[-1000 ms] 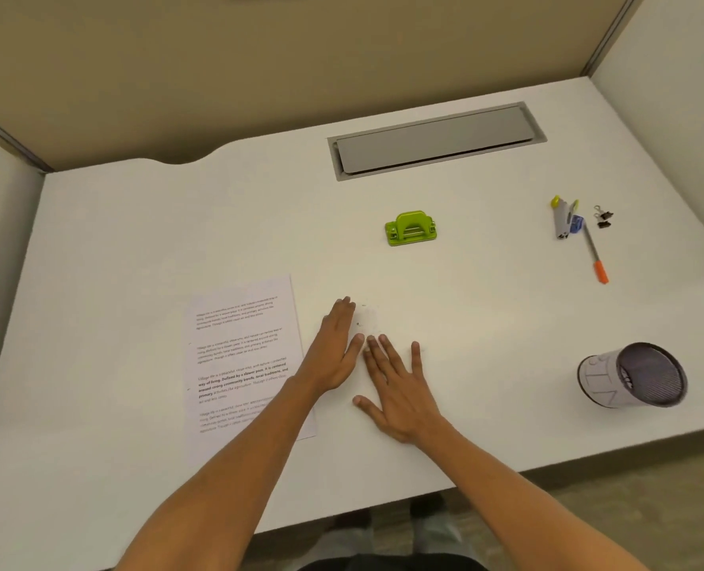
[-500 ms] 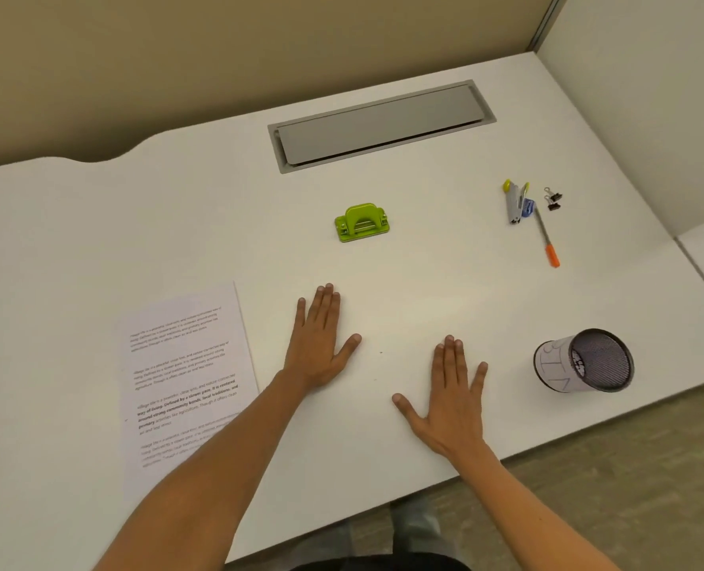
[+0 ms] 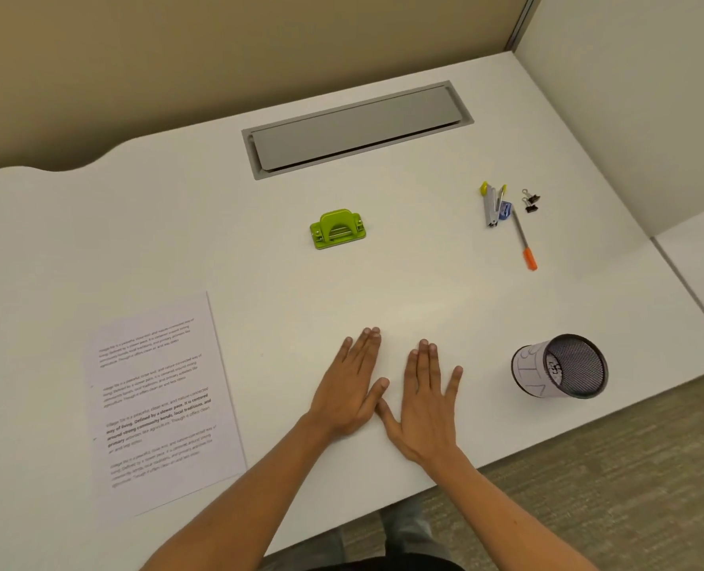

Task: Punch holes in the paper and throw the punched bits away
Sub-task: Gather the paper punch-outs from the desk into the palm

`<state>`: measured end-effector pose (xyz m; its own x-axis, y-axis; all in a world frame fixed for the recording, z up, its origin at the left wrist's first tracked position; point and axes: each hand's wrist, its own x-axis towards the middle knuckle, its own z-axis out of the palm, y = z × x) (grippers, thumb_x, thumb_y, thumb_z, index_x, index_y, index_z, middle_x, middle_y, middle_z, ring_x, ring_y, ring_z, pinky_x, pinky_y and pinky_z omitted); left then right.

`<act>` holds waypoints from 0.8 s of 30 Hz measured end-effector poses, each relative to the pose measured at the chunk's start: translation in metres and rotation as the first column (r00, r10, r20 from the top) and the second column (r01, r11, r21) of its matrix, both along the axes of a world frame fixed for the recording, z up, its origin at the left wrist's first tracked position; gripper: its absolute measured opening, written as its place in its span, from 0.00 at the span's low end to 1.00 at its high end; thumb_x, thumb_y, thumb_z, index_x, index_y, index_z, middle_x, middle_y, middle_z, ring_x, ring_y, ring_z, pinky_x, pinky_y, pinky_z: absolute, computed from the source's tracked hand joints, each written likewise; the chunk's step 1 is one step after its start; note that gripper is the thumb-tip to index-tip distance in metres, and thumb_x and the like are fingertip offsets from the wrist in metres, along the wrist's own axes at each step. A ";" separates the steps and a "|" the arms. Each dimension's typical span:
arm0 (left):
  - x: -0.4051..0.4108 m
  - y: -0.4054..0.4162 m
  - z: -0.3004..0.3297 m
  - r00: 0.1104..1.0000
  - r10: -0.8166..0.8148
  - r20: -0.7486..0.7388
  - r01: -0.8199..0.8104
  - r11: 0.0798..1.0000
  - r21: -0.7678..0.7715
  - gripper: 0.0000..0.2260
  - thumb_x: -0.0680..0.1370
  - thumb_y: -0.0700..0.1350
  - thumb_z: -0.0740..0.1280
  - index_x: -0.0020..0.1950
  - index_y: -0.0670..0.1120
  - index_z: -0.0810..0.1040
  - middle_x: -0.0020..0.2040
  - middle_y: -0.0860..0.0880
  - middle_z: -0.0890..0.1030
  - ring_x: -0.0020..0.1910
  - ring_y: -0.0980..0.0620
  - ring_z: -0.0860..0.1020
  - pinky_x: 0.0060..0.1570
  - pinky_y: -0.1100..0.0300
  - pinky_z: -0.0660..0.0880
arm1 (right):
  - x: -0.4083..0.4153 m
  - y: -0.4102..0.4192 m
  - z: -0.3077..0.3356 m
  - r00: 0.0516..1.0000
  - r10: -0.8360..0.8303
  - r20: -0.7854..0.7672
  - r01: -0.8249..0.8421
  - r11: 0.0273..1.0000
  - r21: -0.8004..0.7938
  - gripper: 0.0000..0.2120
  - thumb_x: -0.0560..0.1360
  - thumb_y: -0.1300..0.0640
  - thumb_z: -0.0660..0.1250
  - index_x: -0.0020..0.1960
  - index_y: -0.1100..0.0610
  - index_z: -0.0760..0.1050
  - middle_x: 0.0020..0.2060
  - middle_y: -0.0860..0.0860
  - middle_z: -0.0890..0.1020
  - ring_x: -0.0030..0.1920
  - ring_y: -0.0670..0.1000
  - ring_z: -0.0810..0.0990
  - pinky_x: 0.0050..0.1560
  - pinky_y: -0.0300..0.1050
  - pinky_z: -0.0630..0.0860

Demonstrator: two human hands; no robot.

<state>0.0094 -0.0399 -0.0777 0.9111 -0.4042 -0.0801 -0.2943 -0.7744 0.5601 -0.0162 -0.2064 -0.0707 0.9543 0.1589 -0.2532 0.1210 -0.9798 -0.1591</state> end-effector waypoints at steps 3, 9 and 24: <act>0.002 -0.008 0.011 0.997 0.074 -0.023 -0.077 0.979 -0.188 0.28 0.83 0.51 0.51 0.79 0.43 0.45 0.81 0.48 0.49 0.79 0.55 0.47 0.78 0.52 0.48 | 0.005 -0.008 0.000 0.999 -0.009 0.045 0.007 0.998 0.058 0.42 0.79 0.34 0.47 0.79 0.63 0.43 0.79 0.59 0.44 0.79 0.56 0.41 0.74 0.69 0.45; 0.015 0.002 0.026 0.899 0.411 -0.154 -0.438 0.833 -0.338 0.28 0.82 0.53 0.54 0.80 0.50 0.49 0.80 0.54 0.54 0.78 0.59 0.52 0.77 0.57 0.54 | 0.040 -0.036 0.003 0.923 -0.382 0.044 0.375 0.919 0.123 0.46 0.77 0.33 0.53 0.78 0.65 0.39 0.77 0.64 0.39 0.77 0.60 0.35 0.74 0.68 0.43; 0.018 0.030 0.045 0.736 0.552 -0.392 -0.676 0.564 -0.474 0.23 0.82 0.57 0.53 0.76 0.51 0.64 0.68 0.52 0.76 0.69 0.57 0.72 0.70 0.62 0.64 | 0.022 0.017 -0.004 0.979 0.199 0.031 -0.202 0.967 0.155 0.40 0.79 0.35 0.47 0.79 0.62 0.43 0.79 0.58 0.43 0.79 0.56 0.39 0.75 0.66 0.43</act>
